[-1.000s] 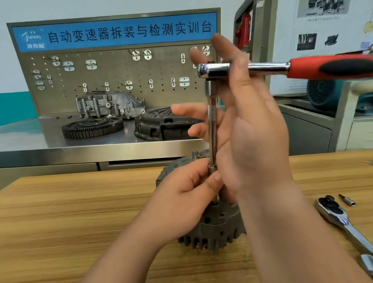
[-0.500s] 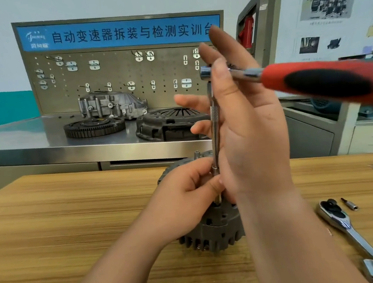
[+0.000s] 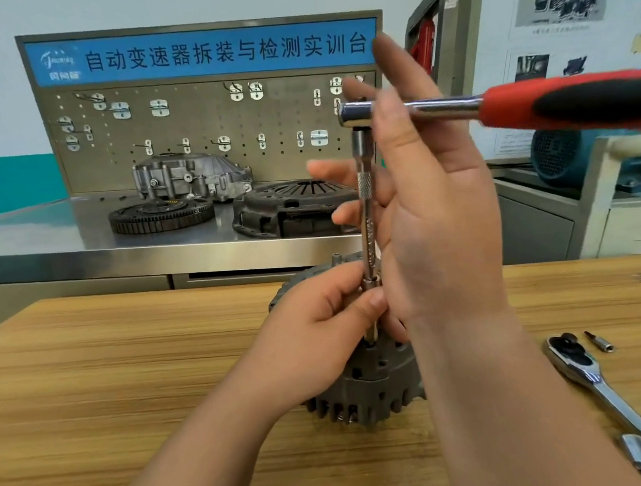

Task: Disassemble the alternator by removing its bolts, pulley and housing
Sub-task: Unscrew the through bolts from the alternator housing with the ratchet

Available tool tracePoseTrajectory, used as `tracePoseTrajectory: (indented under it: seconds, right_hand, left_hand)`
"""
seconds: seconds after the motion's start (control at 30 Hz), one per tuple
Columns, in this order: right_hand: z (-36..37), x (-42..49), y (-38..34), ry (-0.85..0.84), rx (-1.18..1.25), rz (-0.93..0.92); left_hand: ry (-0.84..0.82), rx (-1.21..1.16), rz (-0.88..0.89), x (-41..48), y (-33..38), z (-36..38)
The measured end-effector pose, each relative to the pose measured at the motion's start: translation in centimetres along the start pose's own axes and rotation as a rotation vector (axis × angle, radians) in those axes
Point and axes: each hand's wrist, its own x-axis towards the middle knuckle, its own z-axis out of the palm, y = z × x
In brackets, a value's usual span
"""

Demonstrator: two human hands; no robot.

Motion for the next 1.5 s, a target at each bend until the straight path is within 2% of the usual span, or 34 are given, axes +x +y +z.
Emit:
tracePoseTrajectory:
  seconds: [0.1,0.23,0.47,0.57,0.77,0.83,1.03,1.23,1.37,1.5]
  right_hand:
    - [0.1,0.1,0.0,-0.01,-0.017,-0.034]
    - [-0.5,0.3,-0.2,-0.001,0.132,0.114]
    - [-1.1,0.7,-0.3,-0.017,0.159,0.247]
    - [-0.8,0.4,-0.2,-0.03,0.126,0.201]
    - [-0.4,0.2,0.0,0.022,-0.103,-0.06]
    - [-0.5,0.2,0.0,0.017,-0.072,-0.05]
    - [-0.6,0.3,-0.4,0.015,0.089,0.141]
    - [-0.5,0.3,-0.3,-0.006,0.102,0.171]
    - [-0.3,0.1,0.1,0.014,0.056,0.108]
    - [0.0,-0.1,0.2,0.052,-0.143,-0.095]
  left_hand:
    - [0.01,0.017,-0.025,0.1,-0.1,0.1]
    - [-0.012,-0.012,-0.011,0.1,0.2,0.0]
    - [-0.025,-0.035,0.013,0.0,0.3,0.0]
    - [0.009,-0.003,-0.009,0.1,0.2,0.0]
    - [0.023,0.011,-0.059,0.2,0.2,0.1]
    - [0.016,0.006,-0.063,0.2,0.1,0.1]
    - [-0.02,-0.071,-0.007,-0.2,0.7,0.0]
    - [0.003,-0.047,-0.018,0.0,0.3,0.0]
    - [0.0,-0.016,-0.021,0.1,0.1,-0.1]
    - [0.007,0.018,-0.035,0.2,-0.1,-0.1]
